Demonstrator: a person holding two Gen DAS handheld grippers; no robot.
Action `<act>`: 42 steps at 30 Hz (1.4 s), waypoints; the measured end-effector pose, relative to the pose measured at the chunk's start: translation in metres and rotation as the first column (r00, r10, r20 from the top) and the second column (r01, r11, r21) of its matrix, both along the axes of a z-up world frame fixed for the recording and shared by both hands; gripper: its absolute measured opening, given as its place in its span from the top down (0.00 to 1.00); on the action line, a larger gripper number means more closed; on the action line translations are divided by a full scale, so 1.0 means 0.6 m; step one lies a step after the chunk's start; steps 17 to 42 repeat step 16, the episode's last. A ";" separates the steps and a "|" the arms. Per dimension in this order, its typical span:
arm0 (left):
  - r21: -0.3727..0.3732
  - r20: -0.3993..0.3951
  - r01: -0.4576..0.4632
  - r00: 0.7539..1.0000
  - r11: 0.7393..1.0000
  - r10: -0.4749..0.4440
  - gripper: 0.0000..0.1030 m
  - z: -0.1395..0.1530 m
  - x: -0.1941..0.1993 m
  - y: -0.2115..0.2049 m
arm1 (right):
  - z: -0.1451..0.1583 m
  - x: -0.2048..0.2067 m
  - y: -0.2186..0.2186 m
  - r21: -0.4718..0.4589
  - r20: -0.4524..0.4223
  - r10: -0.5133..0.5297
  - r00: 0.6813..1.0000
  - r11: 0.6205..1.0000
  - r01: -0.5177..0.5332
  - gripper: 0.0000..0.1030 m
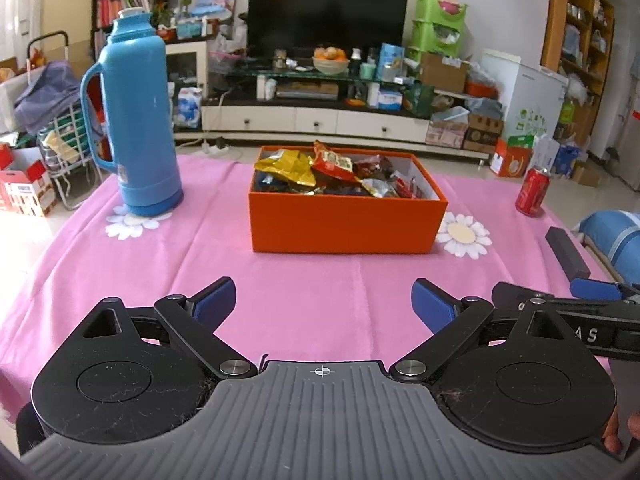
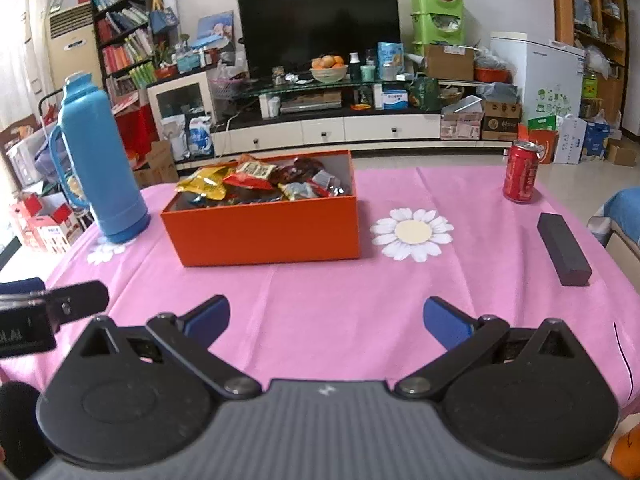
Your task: Organize snacks
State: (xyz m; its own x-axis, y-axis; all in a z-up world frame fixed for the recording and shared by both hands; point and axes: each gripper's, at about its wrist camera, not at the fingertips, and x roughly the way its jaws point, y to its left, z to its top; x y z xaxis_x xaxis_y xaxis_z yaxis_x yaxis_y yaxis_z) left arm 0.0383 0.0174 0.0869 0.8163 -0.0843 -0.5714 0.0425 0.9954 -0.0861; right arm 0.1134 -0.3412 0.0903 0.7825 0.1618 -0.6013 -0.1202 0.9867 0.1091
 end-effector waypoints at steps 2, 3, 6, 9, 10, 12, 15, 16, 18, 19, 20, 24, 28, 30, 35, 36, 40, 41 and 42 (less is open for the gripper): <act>-0.006 -0.001 0.001 1.000 1.000 -0.001 0.24 0.001 0.000 0.002 | 0.003 -0.002 0.003 -0.007 0.005 0.006 1.000 1.000 -0.006 0.01; -0.006 0.000 0.000 1.000 1.000 0.000 0.24 0.001 -0.001 0.002 | 0.004 -0.002 0.005 -0.008 0.007 0.006 1.000 1.000 -0.006 0.01; -0.003 0.001 0.000 1.000 1.000 0.000 0.24 0.001 -0.001 0.004 | 0.002 -0.002 0.005 -0.003 0.003 0.006 1.000 1.000 -0.006 0.01; -0.003 -0.004 -0.002 1.000 1.000 0.002 0.26 -0.002 0.000 0.003 | 0.000 0.000 0.005 -0.009 -0.003 0.006 1.000 1.000 -0.006 0.01; -0.004 -0.006 -0.003 1.000 1.000 0.003 0.29 -0.003 0.002 0.002 | 0.001 0.000 0.006 -0.010 -0.003 0.005 1.000 1.000 -0.005 0.01; -0.010 -0.010 0.004 1.000 1.000 -0.004 0.33 -0.005 0.004 0.005 | 0.000 0.002 0.006 -0.010 -0.005 0.004 1.000 1.000 -0.004 0.00; -0.007 -0.014 0.006 1.000 1.000 -0.006 0.33 -0.009 0.005 0.006 | -0.001 0.002 0.007 -0.011 -0.008 0.001 1.000 1.000 -0.002 0.01; -0.008 -0.012 0.012 1.000 1.000 -0.012 0.32 -0.009 0.004 0.006 | -0.002 0.003 0.008 -0.012 -0.010 0.001 1.000 1.000 -0.002 0.00; -0.008 -0.012 0.012 1.000 1.000 -0.012 0.32 -0.009 0.004 0.006 | -0.002 0.003 0.008 -0.012 -0.010 0.001 1.000 1.000 -0.002 0.00; -0.008 -0.012 0.012 1.000 1.000 -0.012 0.32 -0.009 0.004 0.006 | -0.002 0.003 0.008 -0.012 -0.010 0.001 1.000 1.000 -0.002 0.00; -0.008 -0.012 0.012 1.000 1.000 -0.012 0.32 -0.009 0.004 0.006 | -0.002 0.003 0.008 -0.012 -0.010 0.001 1.000 1.000 -0.002 0.00; -0.008 -0.012 0.012 1.000 1.000 -0.012 0.32 -0.009 0.004 0.006 | -0.002 0.003 0.008 -0.012 -0.010 0.001 1.000 1.000 -0.002 0.00; -0.008 -0.012 0.012 1.000 1.000 -0.012 0.32 -0.009 0.004 0.006 | -0.002 0.003 0.008 -0.012 -0.010 0.001 1.000 1.000 -0.002 0.00; -0.008 -0.012 0.012 1.000 1.000 -0.012 0.32 -0.009 0.004 0.006 | -0.002 0.003 0.008 -0.012 -0.010 0.001 1.000 1.000 -0.002 0.00; -0.008 -0.012 0.012 1.000 1.000 -0.012 0.32 -0.009 0.004 0.006 | -0.002 0.003 0.008 -0.012 -0.010 0.001 1.000 1.000 -0.002 0.00; -0.008 -0.012 0.012 1.000 1.000 -0.012 0.32 -0.009 0.004 0.006 | -0.002 0.003 0.008 -0.012 -0.010 0.001 1.000 1.000 -0.002 0.00; -0.008 -0.012 0.012 1.000 1.000 -0.012 0.32 -0.009 0.004 0.006 | -0.002 0.003 0.008 -0.012 -0.010 0.001 1.000 1.000 -0.002 0.00; -0.008 -0.012 0.012 1.000 1.000 -0.012 0.32 -0.009 0.004 0.006 | -0.002 0.003 0.008 -0.012 -0.010 0.001 1.000 1.000 -0.002 0.00; -0.008 -0.012 0.012 1.000 1.000 -0.012 0.32 -0.009 0.004 0.006 | -0.002 0.003 0.008 -0.012 -0.010 0.001 1.000 1.000 -0.002 0.00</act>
